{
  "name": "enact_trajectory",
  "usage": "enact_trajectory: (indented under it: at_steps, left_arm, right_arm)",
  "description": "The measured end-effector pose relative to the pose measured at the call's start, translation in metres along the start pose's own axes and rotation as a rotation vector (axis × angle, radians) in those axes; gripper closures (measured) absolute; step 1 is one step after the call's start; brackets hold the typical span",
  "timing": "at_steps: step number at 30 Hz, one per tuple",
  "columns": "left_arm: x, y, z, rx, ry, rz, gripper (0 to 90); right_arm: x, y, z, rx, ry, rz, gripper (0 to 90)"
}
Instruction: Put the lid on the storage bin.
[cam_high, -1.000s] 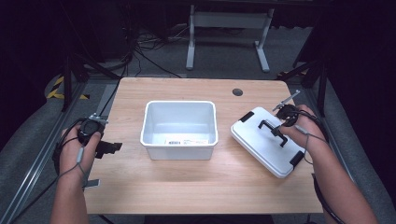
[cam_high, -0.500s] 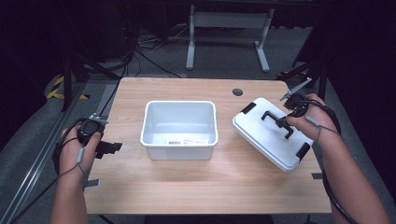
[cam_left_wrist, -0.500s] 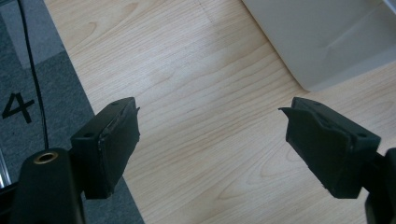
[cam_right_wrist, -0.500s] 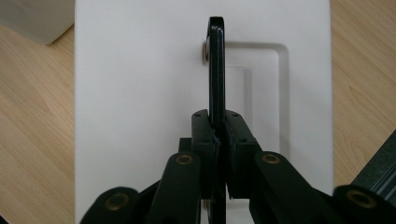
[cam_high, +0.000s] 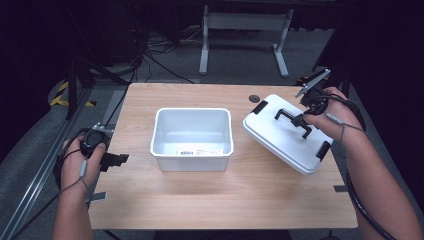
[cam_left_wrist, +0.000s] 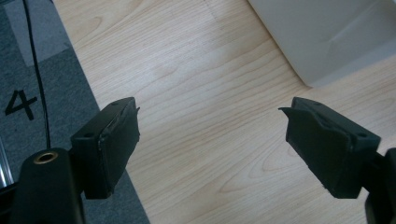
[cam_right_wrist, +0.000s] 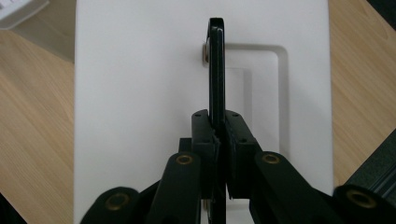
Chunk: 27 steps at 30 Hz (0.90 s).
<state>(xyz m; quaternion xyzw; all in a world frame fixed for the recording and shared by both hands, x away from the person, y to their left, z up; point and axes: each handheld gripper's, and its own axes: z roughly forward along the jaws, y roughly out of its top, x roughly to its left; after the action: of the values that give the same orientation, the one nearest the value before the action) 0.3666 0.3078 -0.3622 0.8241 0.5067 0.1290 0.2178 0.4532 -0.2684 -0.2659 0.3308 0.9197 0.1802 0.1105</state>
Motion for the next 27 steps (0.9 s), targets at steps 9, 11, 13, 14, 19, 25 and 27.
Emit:
enact_trajectory:
  at_steps: [9,11,13,14,19,25,27]
  left_arm:
    - [0.004,-0.016,-0.008,0.001,0.014,-0.029,17.8]
    - [0.005,-0.018,-0.009,0.001,0.015,-0.035,17.8]
    - [0.005,-0.021,-0.011,-0.001,0.02,-0.039,17.8]
    - [0.005,-0.022,-0.011,0.0,0.018,-0.047,17.8]
    - [0.007,-0.029,-0.014,0.001,0.025,-0.062,17.8]
    - [0.011,-0.04,-0.019,0.002,0.031,-0.085,17.8]
    - [0.012,-0.041,-0.02,0.004,0.036,-0.082,17.8]
  right_arm:
    - [0.016,0.037,-0.004,-0.03,0.03,-0.081,85.0]
    - [0.02,0.046,-0.003,-0.034,0.04,-0.1,85.0]
    - [0.025,0.055,-0.002,-0.037,0.049,-0.122,85.0]
    - [0.025,0.055,-0.002,-0.037,0.049,-0.122,85.0]
    - [0.038,0.076,0.005,-0.035,0.061,-0.183,85.0]
    - [0.056,0.104,0.013,-0.044,0.092,-0.246,85.0]
    - [0.058,0.108,0.015,-0.044,0.094,-0.259,85.1]
